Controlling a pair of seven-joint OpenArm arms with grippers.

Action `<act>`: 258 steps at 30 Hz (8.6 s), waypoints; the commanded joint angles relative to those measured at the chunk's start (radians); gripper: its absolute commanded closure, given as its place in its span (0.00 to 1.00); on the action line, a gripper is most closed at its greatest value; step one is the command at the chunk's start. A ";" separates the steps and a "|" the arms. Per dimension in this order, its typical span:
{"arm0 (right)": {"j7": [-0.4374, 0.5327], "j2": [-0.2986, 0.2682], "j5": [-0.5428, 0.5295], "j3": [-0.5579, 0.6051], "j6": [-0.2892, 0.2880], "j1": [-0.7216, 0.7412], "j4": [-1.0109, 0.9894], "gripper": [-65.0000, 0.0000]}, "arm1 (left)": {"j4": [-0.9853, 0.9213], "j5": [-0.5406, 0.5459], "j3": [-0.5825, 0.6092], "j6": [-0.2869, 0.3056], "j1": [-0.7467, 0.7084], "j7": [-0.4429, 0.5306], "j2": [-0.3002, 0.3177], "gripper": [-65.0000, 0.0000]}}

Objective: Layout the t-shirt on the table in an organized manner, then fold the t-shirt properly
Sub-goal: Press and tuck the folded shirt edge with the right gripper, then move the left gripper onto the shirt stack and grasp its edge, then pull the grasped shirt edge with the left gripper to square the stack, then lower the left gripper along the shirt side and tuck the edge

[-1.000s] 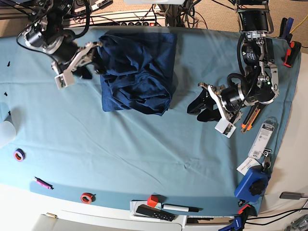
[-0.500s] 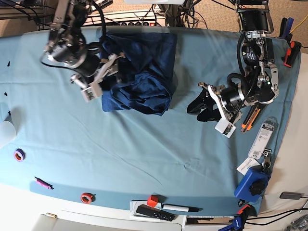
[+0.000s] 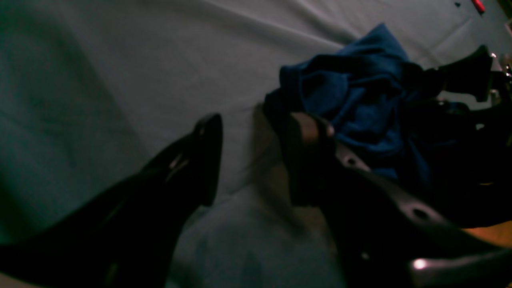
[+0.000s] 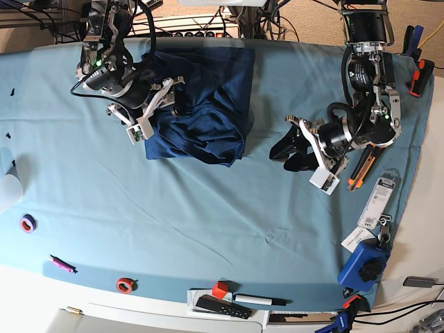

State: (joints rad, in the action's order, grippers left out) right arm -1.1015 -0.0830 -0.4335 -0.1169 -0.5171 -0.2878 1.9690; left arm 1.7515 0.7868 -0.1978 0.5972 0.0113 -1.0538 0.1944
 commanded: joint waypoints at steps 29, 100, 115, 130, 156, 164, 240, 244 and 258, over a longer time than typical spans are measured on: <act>-0.186 -0.005 -0.542 -0.002 -0.170 0.004 0.161 1.00 | 0.013 0.022 -0.002 0.006 0.013 0.030 0.005 0.60; -0.187 0.003 -0.045 -0.236 -0.116 -0.206 0.274 0.60 | 0.015 0.030 0.460 0.101 -0.027 0.001 -0.064 0.60; -0.242 0.003 -0.045 -0.236 -0.114 -0.211 0.274 0.60 | 0.015 -0.036 0.464 0.101 -0.047 0.000 -0.063 0.62; -0.207 0.003 -0.045 -0.236 -0.114 -0.211 0.149 0.60 | 0.014 0.014 0.463 0.101 -0.065 -0.121 -0.057 1.00; -0.199 0.003 -0.045 -0.236 -0.114 -0.211 0.150 0.60 | 0.106 0.471 0.265 0.101 -0.080 -0.266 0.072 0.71; -0.190 0.003 -0.045 -0.236 -0.114 -0.211 0.150 0.60 | 0.122 0.209 0.367 0.101 -0.045 -0.082 0.047 0.58; -0.182 0.003 -0.045 -0.236 -0.114 -0.211 0.150 0.60 | 0.014 0.697 0.699 0.101 0.201 -0.342 0.324 0.93; -0.181 0.003 -0.045 -0.236 -0.114 -0.211 0.150 0.60 | 0.015 0.697 0.699 0.101 0.157 -0.342 0.323 0.84; -0.172 0.003 -0.044 -0.237 -0.114 -0.210 0.150 0.60 | 0.015 0.640 0.698 0.101 0.141 -0.342 0.324 0.50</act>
State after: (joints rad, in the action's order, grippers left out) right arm -1.2972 -0.0746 -0.4698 -0.3481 -0.6292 -0.4961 2.1063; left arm 1.7527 1.4010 0.5049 0.6971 0.1337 -1.4067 0.5106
